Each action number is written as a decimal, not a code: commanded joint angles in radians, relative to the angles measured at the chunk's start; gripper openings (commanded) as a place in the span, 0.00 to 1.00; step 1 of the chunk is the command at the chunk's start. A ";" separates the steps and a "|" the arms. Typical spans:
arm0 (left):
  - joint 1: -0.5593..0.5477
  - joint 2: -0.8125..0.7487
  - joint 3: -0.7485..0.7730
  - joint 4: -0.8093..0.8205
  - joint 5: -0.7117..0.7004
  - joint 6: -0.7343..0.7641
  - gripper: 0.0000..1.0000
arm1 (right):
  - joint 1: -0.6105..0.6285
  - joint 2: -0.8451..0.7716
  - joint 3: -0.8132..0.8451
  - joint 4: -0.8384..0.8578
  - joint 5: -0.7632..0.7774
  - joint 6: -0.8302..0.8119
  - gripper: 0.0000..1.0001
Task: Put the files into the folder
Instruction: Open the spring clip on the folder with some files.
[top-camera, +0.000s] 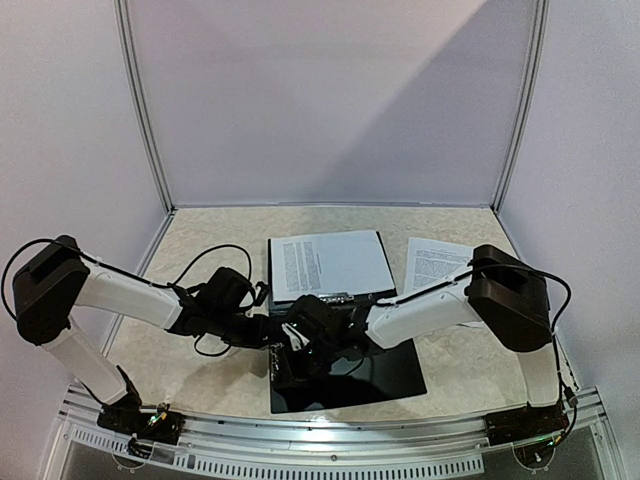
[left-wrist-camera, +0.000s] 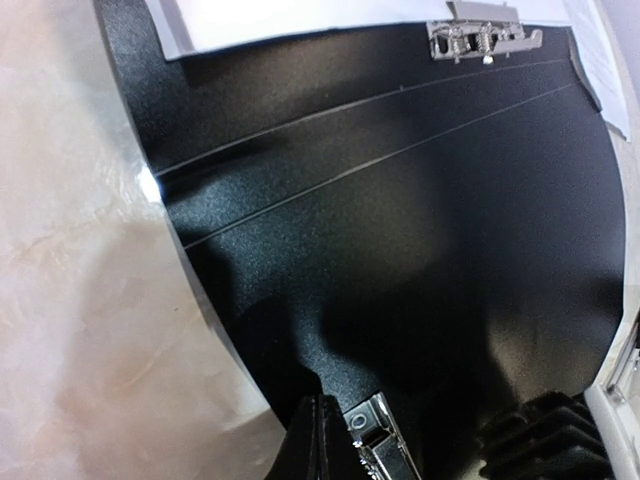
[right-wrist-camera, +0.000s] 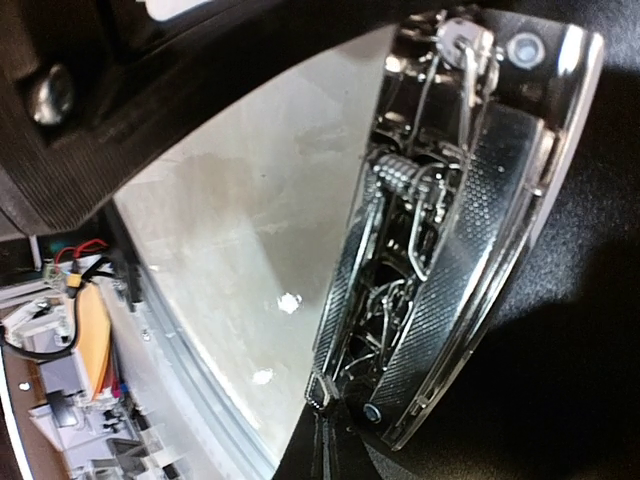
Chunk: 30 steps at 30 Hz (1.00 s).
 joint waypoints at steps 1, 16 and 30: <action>-0.006 0.033 -0.055 -0.122 0.001 0.016 0.00 | -0.020 0.056 -0.121 0.034 0.019 0.088 0.05; -0.006 0.029 -0.071 -0.109 0.010 0.016 0.00 | -0.017 -0.047 -0.199 0.207 0.076 0.094 0.12; -0.005 0.032 -0.070 -0.112 0.009 0.020 0.00 | -0.017 -0.039 -0.228 0.383 0.045 0.115 0.10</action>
